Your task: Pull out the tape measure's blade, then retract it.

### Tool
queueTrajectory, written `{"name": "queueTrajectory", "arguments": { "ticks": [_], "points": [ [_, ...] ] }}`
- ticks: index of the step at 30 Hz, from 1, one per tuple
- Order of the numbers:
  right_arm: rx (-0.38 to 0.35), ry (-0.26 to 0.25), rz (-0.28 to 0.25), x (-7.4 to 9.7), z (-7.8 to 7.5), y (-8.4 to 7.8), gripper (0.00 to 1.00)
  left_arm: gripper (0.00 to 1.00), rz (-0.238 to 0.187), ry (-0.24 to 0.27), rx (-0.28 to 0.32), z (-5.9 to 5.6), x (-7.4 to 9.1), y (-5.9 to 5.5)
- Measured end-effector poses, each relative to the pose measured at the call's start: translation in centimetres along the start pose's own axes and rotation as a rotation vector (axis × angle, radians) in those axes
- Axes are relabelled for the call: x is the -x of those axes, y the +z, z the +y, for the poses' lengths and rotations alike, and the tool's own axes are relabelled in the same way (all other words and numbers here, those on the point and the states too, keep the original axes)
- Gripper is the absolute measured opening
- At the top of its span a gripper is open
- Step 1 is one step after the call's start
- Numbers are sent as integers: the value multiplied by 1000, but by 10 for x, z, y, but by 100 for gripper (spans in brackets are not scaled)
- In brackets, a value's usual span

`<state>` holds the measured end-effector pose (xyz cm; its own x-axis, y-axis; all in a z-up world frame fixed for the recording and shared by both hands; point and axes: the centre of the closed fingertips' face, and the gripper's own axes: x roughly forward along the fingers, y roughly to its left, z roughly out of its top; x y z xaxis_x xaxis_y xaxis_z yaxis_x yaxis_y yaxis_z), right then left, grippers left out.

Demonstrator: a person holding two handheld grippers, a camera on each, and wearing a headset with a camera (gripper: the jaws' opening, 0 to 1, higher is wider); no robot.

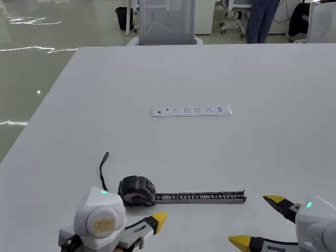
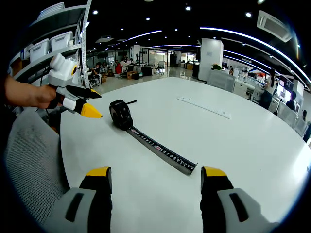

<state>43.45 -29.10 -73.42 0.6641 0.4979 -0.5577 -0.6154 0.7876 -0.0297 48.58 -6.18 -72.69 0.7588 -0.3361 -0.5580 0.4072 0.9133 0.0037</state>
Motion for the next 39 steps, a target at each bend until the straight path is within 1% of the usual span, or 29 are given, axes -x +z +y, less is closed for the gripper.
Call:
{"name": "queueTrajectory", "arguments": {
  "ticks": [3,5,11,15,18,20,24,28,29,32,35,37,39],
  "points": [
    [18,17,2,-2,-3,0,73,89,-5,25,6,4,-3,1],
    [45,30,8,-3,-5,0,70,89,-7,46,12,7,-4,2],
    [91,101,19,-10,-8,0,64,88,-1,68,34,9,-10,-1],
    [120,133,33,-14,-11,-1,62,88,4,75,40,8,-13,-2],
    [146,160,42,-18,-13,-3,60,88,4,83,38,10,-16,-2],
    [165,185,47,-20,-13,-3,58,87,4,87,49,12,-18,-2],
    [201,244,50,-25,-14,-3,55,86,0,100,50,14,-22,-1],
    [221,269,44,-30,-20,-1,51,86,1,105,56,15,-26,-1],
    [233,287,54,-31,-20,-2,50,86,3,106,58,16,-27,-1],
    [260,311,77,-35,-21,-6,50,85,2,113,65,17,-30,0],
    [288,325,87,-38,-25,-9,47,84,8,115,68,17,-34,-1],
    [301,336,89,-39,-26,-9,46,84,10,121,60,18,-36,-1],
    [319,347,95,-40,-28,-9,44,83,17,121,71,19,-39,-2]
  ]
}}
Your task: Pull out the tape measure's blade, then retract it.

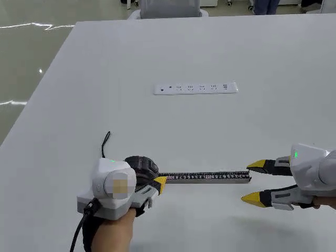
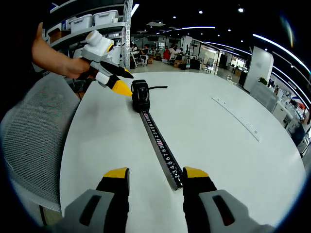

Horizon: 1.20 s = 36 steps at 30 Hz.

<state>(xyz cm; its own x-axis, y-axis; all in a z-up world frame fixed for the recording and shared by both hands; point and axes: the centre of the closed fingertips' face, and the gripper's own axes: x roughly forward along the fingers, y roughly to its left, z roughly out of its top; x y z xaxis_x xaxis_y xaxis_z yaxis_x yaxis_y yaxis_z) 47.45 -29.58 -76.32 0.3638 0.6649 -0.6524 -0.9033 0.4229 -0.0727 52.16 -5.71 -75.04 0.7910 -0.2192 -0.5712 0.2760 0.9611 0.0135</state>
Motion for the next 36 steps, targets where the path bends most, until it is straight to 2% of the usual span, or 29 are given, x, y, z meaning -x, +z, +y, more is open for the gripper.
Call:
{"name": "queueTrajectory", "arguments": {
  "ticks": [6,15,27,36],
  "points": [
    [62,24,35,-4,-9,-4,37,82,10,13,4,2,-6,-2],
    [135,99,105,-13,-15,-12,32,80,23,31,21,8,-13,-6],
    [199,165,169,-20,-25,-25,24,80,33,41,23,11,-22,-5],
    [232,201,194,-22,-28,-34,19,79,50,45,31,11,-27,-9]
  ]
}}
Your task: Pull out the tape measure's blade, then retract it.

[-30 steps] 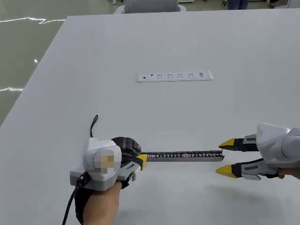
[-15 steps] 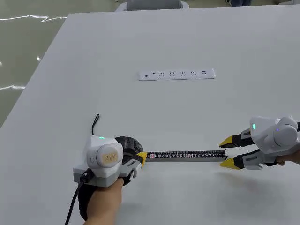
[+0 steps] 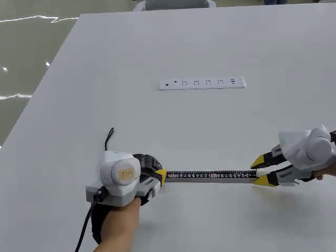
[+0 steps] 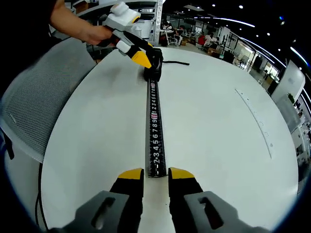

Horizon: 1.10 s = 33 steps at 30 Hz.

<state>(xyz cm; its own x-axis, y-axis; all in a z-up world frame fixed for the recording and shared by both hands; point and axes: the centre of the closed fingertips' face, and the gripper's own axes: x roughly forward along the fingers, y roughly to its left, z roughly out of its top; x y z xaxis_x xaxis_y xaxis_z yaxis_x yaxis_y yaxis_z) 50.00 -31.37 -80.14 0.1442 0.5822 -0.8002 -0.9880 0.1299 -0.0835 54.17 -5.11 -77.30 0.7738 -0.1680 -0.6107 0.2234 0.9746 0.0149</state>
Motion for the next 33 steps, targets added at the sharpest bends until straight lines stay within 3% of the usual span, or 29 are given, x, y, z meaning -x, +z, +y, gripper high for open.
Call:
{"name": "queueTrajectory", "arguments": {
  "ticks": [18,33],
  "points": [
    [-1,3,-9,-5,-4,-7,15,78,2,31,17,-1,-7,-4],
    [-7,-8,-12,-6,-3,-6,14,72,0,47,77,0,-10,-4]
  ]
}}
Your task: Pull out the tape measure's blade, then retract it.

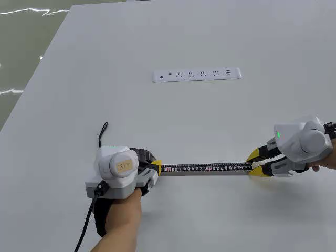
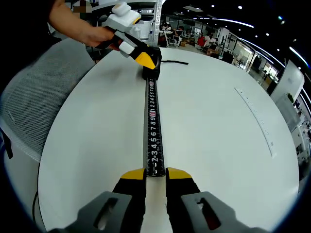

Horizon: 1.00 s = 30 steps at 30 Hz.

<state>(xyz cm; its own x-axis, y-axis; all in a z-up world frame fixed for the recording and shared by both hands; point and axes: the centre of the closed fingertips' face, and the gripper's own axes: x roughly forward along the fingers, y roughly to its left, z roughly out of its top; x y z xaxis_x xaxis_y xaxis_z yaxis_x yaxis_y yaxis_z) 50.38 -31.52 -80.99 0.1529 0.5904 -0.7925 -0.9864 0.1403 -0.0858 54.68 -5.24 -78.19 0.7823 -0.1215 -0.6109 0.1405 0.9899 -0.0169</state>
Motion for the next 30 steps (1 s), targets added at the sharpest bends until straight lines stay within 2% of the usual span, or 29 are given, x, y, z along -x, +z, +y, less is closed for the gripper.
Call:
{"name": "queueTrajectory", "arguments": {
  "ticks": [6,19,30],
  "points": [
    [-4,2,1,0,0,0,14,70,7,0,53,-2,-3,-1],
    [-4,4,1,0,0,-2,14,64,-10,9,108,-4,-3,4],
    [-7,0,-4,2,-1,-1,14,63,18,35,111,-5,-3,2]
  ]
}}
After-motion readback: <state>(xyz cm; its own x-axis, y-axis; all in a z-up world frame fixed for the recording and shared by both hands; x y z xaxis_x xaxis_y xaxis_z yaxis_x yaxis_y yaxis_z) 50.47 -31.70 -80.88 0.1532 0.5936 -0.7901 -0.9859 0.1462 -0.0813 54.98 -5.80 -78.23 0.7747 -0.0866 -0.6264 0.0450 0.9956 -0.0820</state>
